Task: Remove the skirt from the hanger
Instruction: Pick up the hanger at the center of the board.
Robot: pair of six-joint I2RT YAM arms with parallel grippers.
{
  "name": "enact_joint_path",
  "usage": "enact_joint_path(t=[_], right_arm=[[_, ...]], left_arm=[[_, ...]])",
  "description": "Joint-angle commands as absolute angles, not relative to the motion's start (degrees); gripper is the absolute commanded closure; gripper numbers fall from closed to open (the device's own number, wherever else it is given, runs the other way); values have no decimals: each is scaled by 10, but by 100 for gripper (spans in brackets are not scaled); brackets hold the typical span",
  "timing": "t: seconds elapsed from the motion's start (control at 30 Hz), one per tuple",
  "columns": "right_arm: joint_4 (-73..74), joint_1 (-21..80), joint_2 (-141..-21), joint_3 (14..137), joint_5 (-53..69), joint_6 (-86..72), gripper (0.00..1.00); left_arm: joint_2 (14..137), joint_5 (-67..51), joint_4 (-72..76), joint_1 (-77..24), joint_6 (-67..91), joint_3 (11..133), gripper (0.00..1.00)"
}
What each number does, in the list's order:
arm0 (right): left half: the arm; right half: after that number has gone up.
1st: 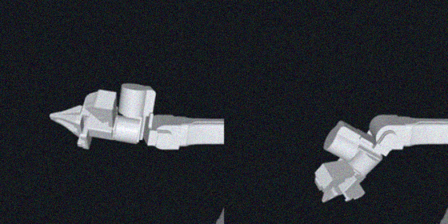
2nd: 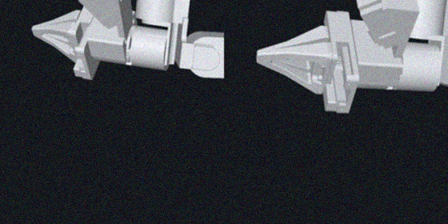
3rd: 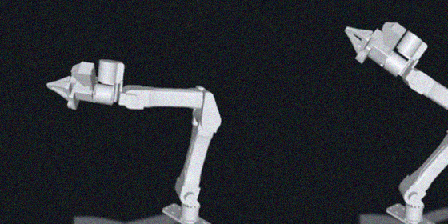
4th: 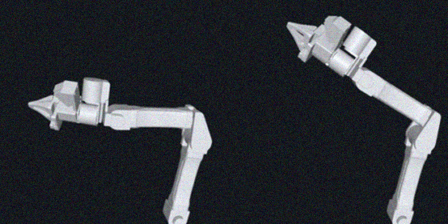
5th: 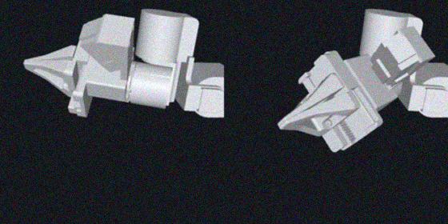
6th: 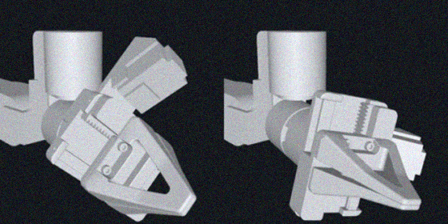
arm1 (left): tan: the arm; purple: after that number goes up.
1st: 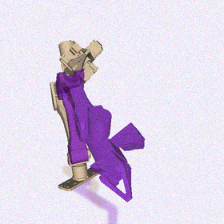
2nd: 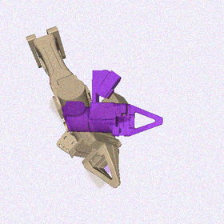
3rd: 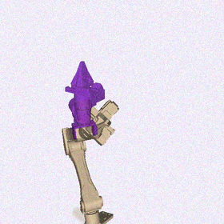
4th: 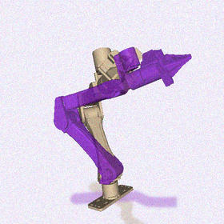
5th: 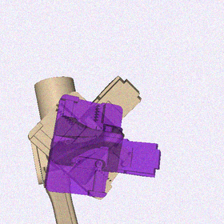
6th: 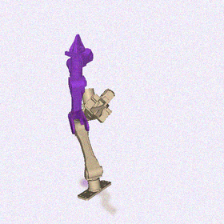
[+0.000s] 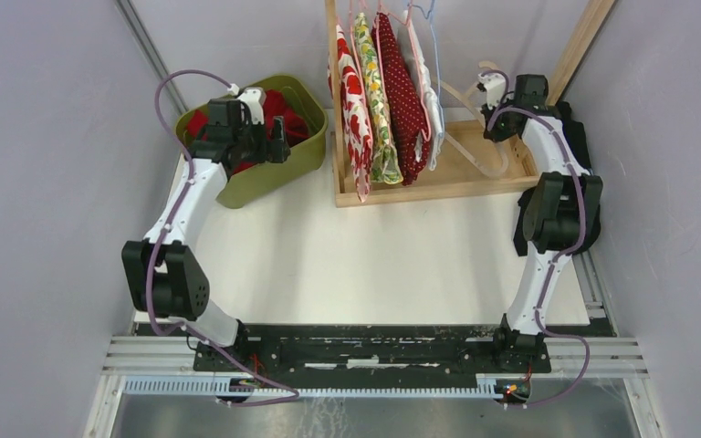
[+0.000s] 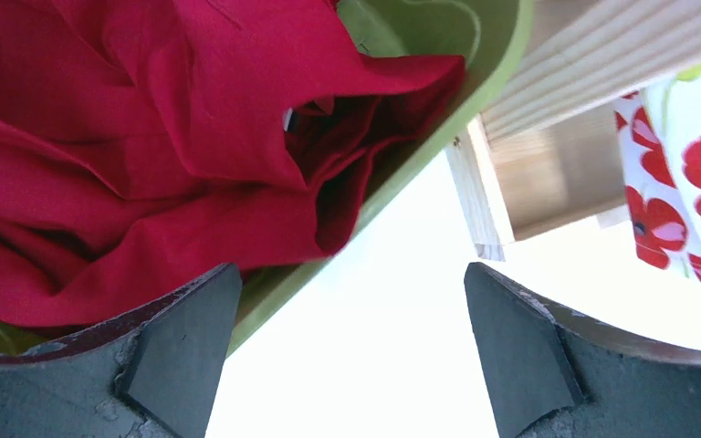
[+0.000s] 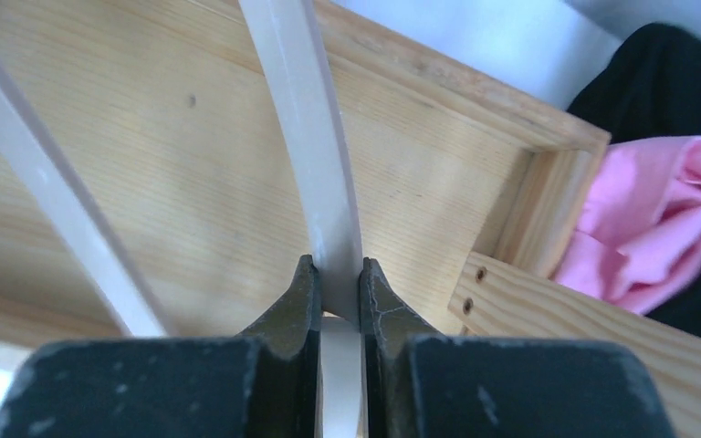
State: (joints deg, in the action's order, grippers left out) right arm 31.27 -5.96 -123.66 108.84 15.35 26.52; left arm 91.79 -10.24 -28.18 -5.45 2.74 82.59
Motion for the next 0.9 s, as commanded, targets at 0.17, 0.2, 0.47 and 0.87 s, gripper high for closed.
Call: enact_joint_path(t=[0.17,0.2,0.47,0.87], right_arm=[[369,-1,-1114,1068,10,321,99],[369,3,-1105,1063,-22,345,99],[291,-5,-988,976,-204,487,99],[335,-26,-890,1075,-57,393,99]], left_arm=[[807,-133,-279,-58,14,775,1],[799,-133,-281,-59,13,771,1],[751,-146,-287,-65,13,743,1],[746,-156,-288,-75,16,743,1]])
